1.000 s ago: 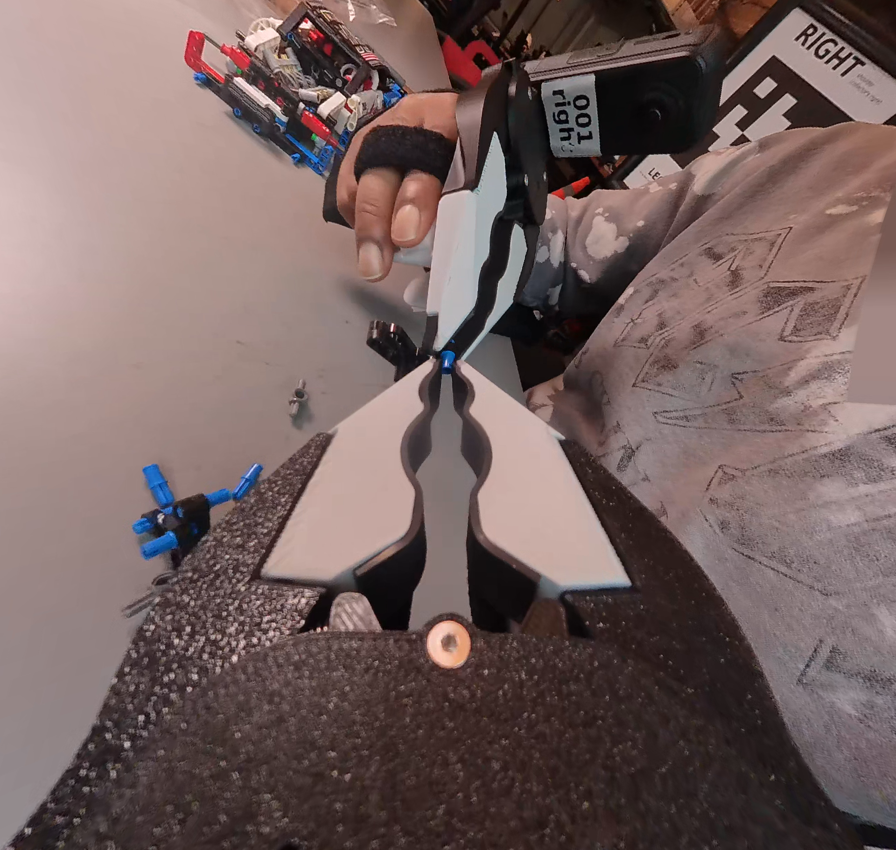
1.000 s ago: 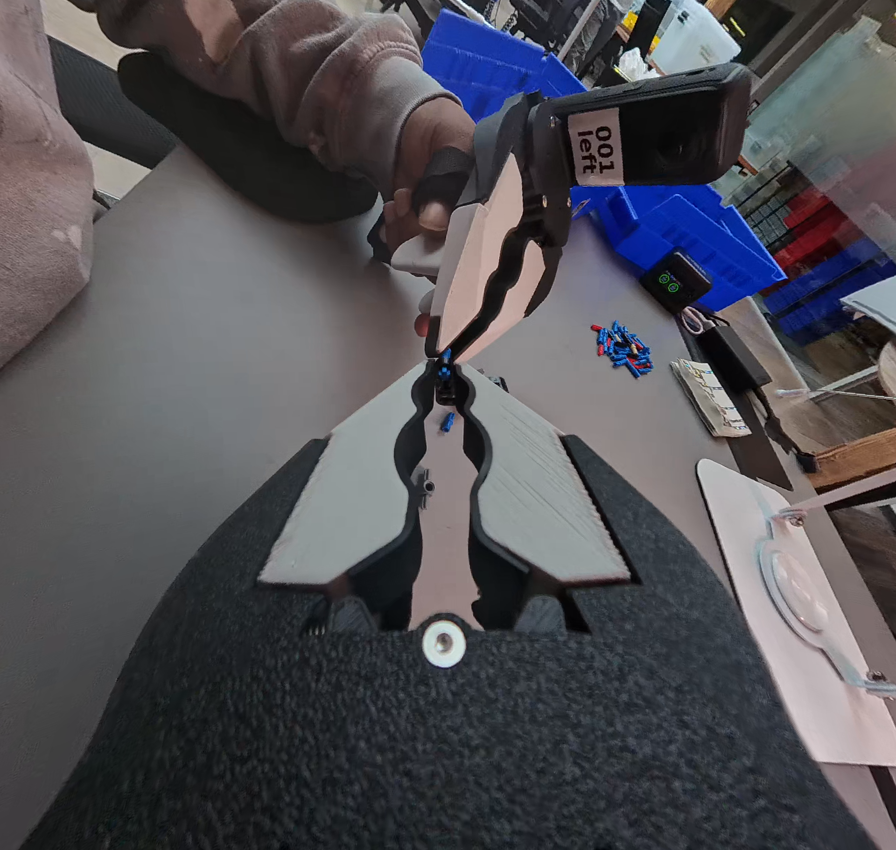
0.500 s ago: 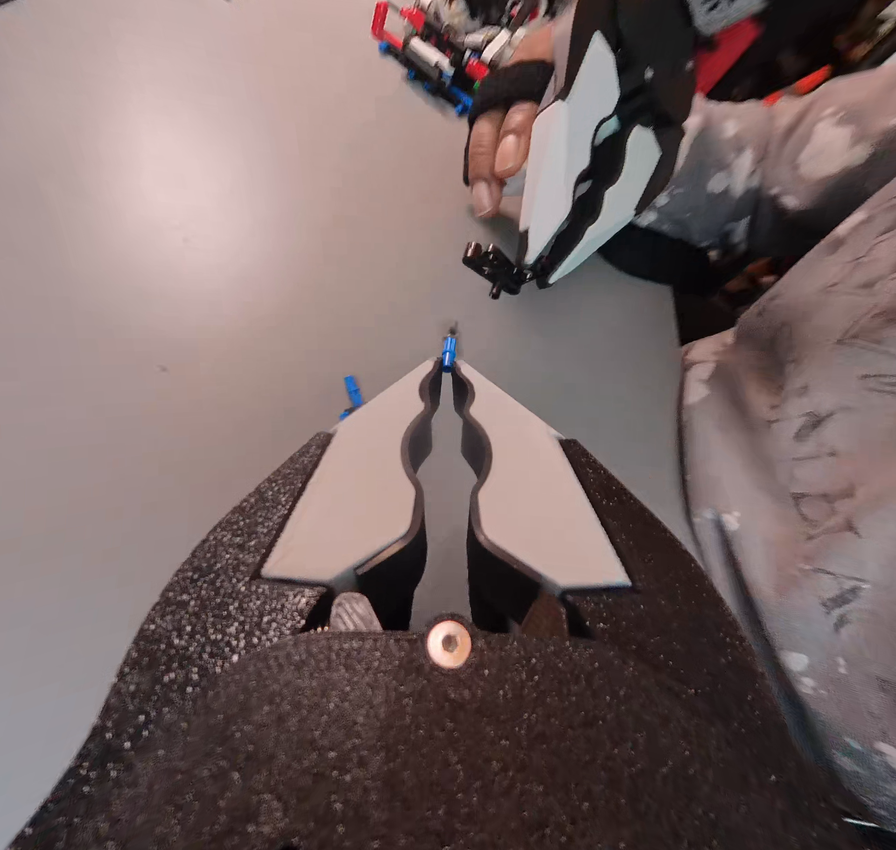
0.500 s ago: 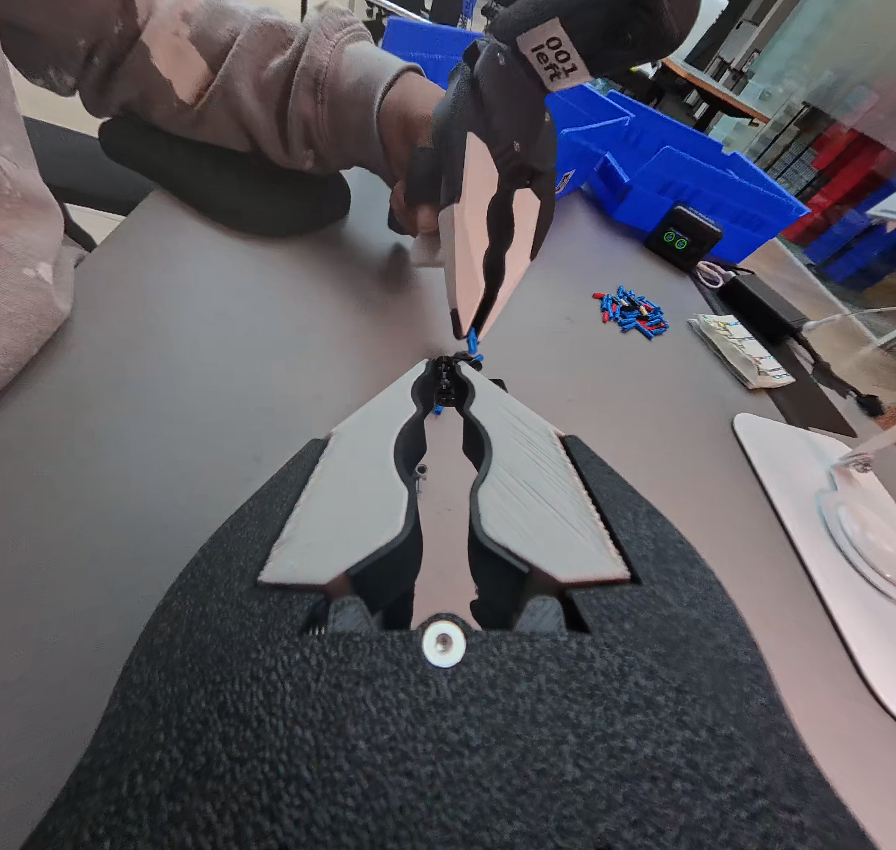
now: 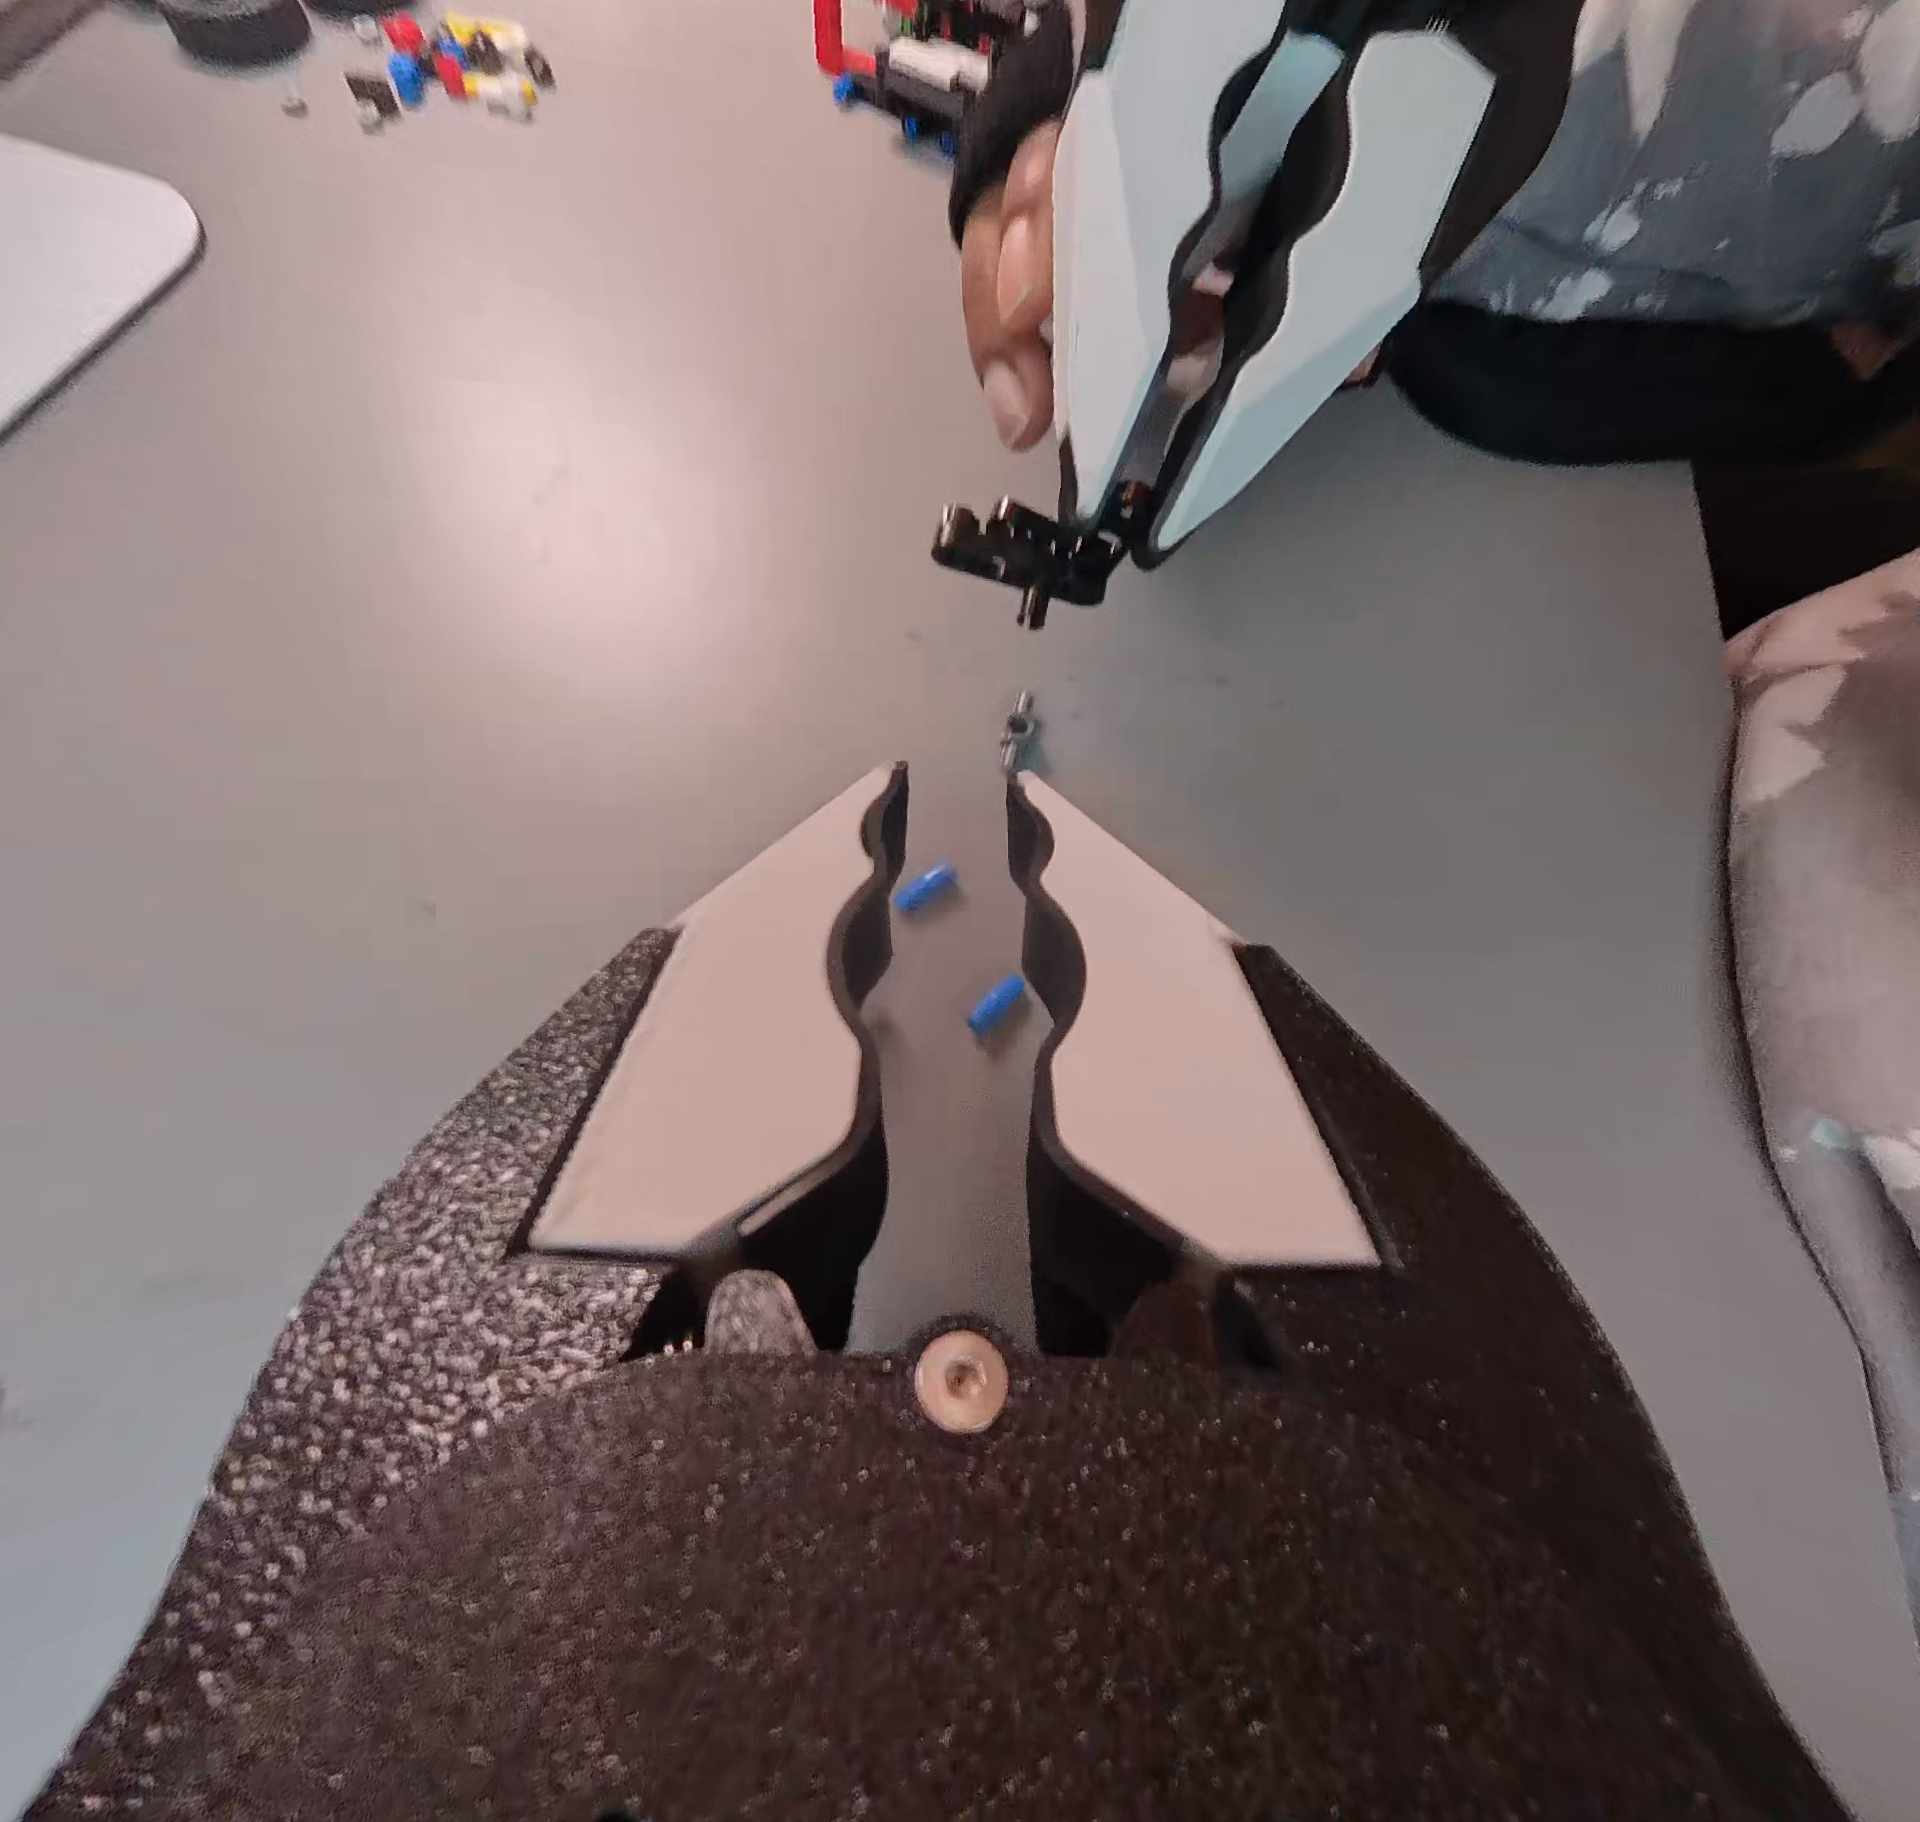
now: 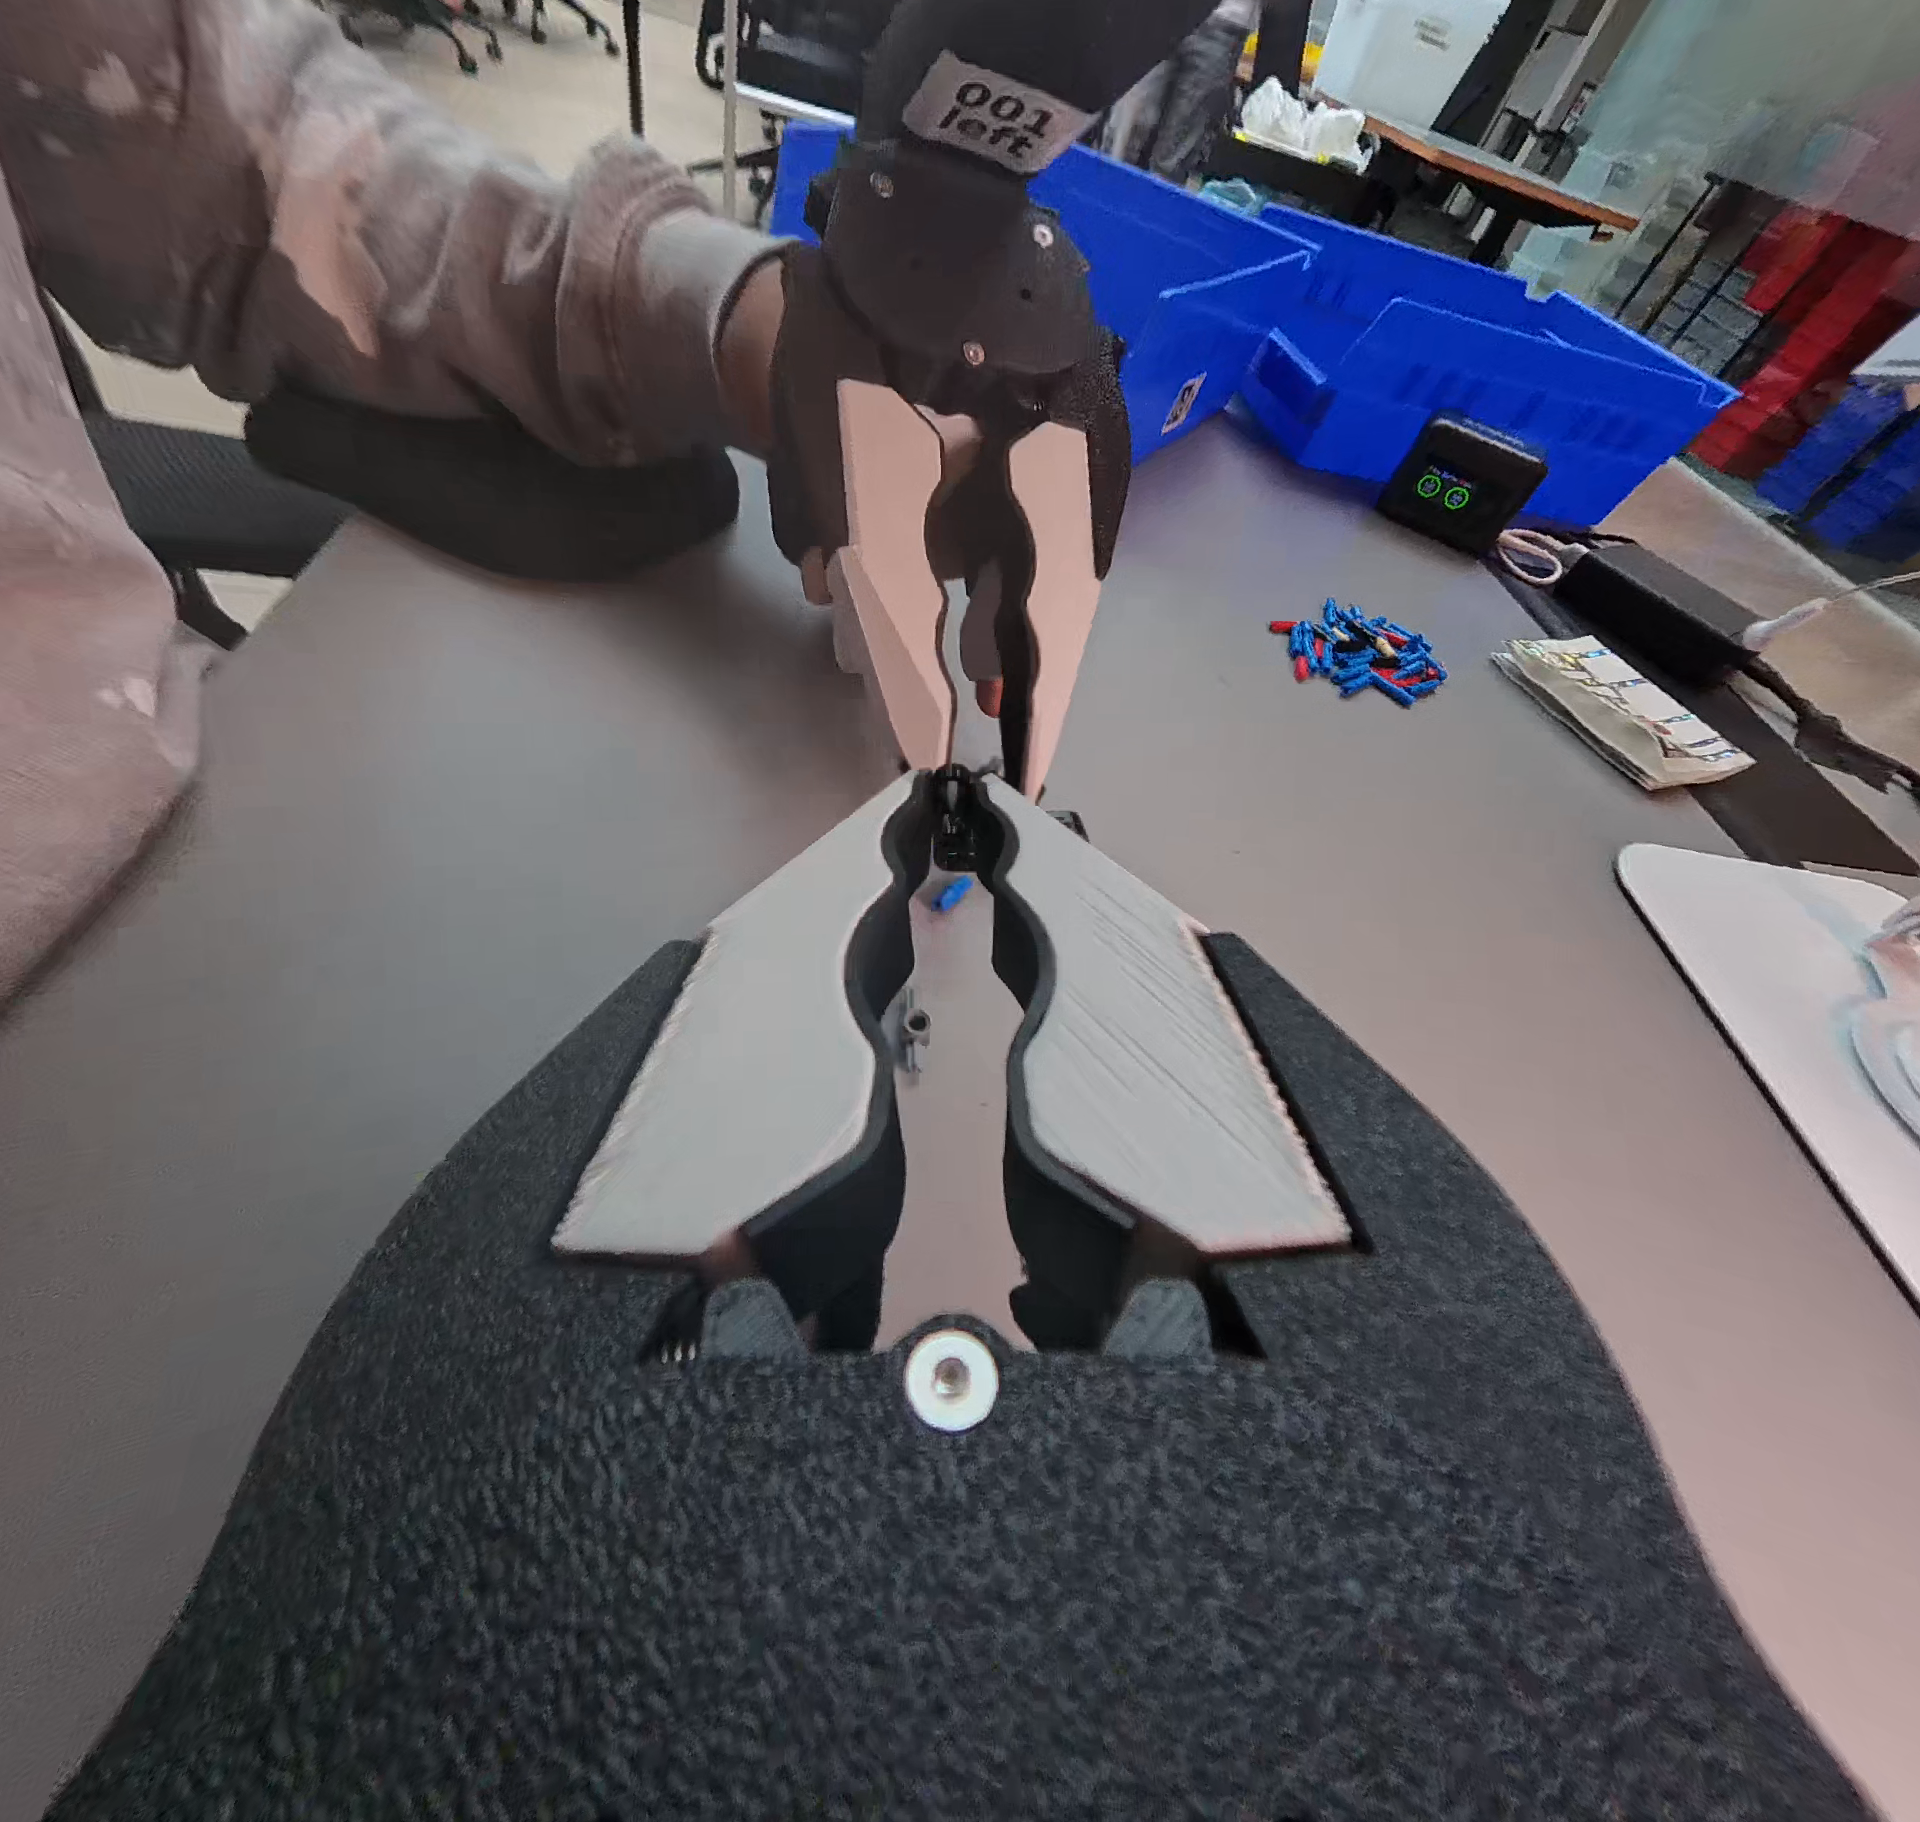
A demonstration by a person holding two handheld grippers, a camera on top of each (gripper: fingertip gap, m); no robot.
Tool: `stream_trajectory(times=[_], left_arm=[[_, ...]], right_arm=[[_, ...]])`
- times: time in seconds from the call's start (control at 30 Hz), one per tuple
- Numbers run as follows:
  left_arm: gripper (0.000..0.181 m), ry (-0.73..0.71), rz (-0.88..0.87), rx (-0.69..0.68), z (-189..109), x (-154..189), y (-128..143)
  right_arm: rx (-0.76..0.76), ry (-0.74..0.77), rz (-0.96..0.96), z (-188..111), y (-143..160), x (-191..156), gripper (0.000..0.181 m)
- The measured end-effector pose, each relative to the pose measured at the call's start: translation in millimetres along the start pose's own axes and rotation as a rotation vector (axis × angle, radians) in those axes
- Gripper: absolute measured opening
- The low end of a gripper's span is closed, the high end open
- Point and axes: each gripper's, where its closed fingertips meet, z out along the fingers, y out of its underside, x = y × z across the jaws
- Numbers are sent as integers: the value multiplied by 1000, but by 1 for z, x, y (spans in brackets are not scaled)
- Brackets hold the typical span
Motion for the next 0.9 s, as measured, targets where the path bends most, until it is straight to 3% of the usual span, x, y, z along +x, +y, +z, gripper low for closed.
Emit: stream_trajectory(times=[0.03,0.27,0.53,0.6,0.7,0.9], left_arm=[[18,7,12,48,-2,4,-9],[5,-25,160,158,-3,23,-38],[3,33,92,158,-2,26,-35],[3,86,23,182,-4,26,-35],[2,180,-67,212,-7,30,-37],[2,337,-194,203,-7,45,-40]], right_arm=[[28,-15,37,0,-5,-2,7],[112,-96,233,-2,-20,-5,7],[94,-127,288,0,-18,-7,8],[84,-123,230,-2,-17,-8,24],[31,-67,84,-1,-10,-9,34],[-28,16,-194,10,-11,-18,20]])
